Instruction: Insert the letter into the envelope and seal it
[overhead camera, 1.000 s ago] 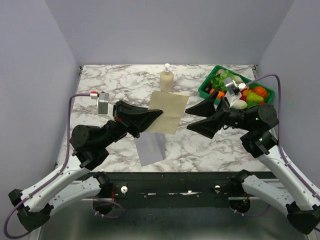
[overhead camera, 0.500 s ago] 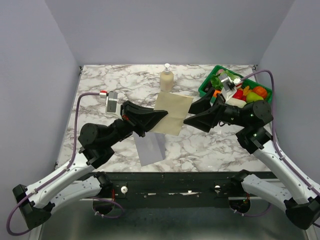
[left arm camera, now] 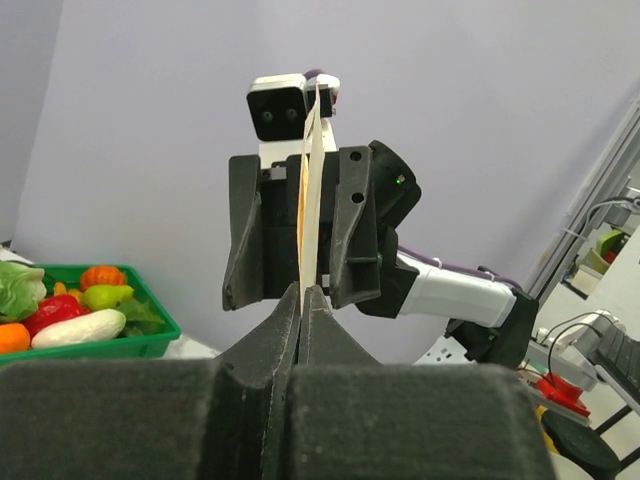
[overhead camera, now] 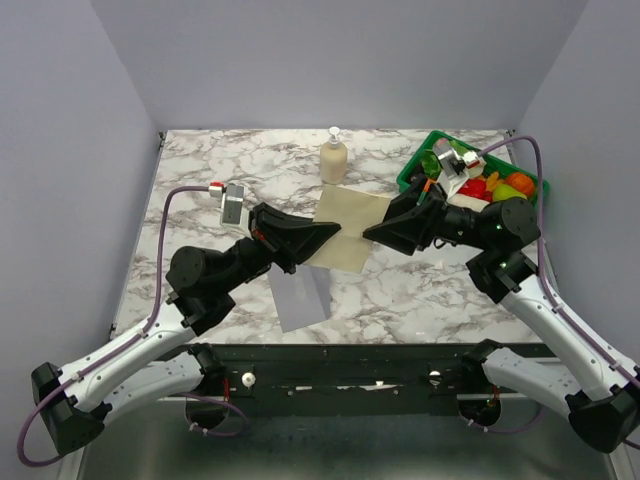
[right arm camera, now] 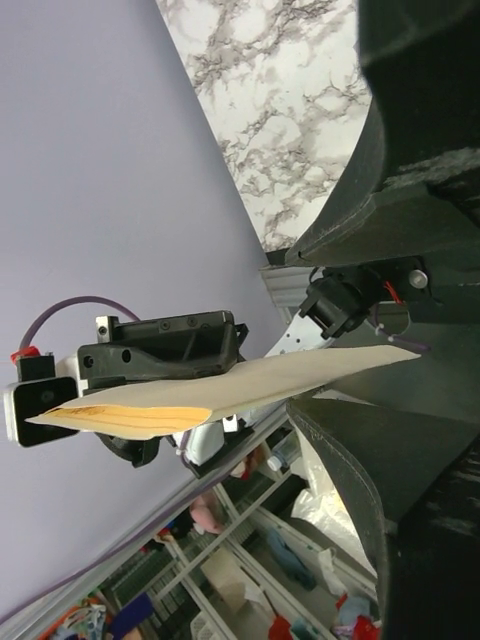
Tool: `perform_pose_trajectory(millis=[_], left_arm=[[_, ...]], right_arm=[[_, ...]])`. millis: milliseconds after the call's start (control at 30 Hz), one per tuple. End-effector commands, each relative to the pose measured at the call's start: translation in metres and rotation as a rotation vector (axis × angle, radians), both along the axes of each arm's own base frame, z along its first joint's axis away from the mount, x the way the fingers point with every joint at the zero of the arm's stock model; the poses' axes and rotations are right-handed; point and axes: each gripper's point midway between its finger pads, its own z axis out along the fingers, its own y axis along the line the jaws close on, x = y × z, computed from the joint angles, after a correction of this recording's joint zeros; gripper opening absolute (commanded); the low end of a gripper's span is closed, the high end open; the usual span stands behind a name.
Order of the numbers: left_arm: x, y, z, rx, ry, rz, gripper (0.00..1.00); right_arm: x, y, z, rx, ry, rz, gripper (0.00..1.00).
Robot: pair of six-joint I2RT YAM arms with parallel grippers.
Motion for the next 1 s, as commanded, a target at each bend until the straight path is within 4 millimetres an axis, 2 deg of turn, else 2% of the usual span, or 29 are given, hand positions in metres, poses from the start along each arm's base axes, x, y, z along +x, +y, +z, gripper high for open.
perform_pose_trajectory(millis=[0,33,67,167,200,267,300,400,600,833,967], left_arm=[[-0.001,0.003,0.001,-0.028,-0.002,0.0,0.0],[-0.001,0.004,0.002,-0.032,-0.001,0.002,0.01],[-0.001,0.004,0.0,-0.034,0.006,0.001,0.03],[-0.001,0.006,0.002,-0.045,0.006,0.006,0.09],[0.0,0.006,0.0,-0.042,0.009,0.007,0.24],[-0.002,0.008,0.002,-0.046,0.005,0.011,0.44],[-0.001,0.009,0.002,-0.034,0.005,0.02,0.6],[-0.001,0.014,0.005,-0.005,-0.014,0.051,0.75],[-0.003,0.014,0.008,0.059,-0.04,0.065,0.79],[-0.002,-0.002,-0.004,0.114,-0.03,0.009,0.8],[-0.01,-0.011,-0.002,0.119,-0.046,-0.065,0.79]], right_arm=[[-0.001,0.002,0.006,0.028,-0.015,0.011,0.48],[-0.003,0.003,0.004,0.024,-0.01,0.029,0.4],[-0.005,0.003,0.006,0.027,-0.018,0.037,0.25],[-0.007,0.005,0.004,0.019,-0.014,0.057,0.01],[-0.008,0.004,0.004,0.017,-0.018,0.055,0.01],[-0.006,0.003,0.0,-0.003,-0.018,0.033,0.01],[-0.007,0.001,0.001,-0.009,-0.025,0.025,0.01],[-0.011,-0.003,0.002,-0.032,-0.046,0.01,0.01],[-0.028,-0.005,-0.001,-0.095,-0.089,0.085,0.01],[-0.042,-0.006,-0.004,-0.121,-0.1,0.178,0.01],[-0.041,-0.004,-0.006,-0.132,-0.085,0.189,0.01]])
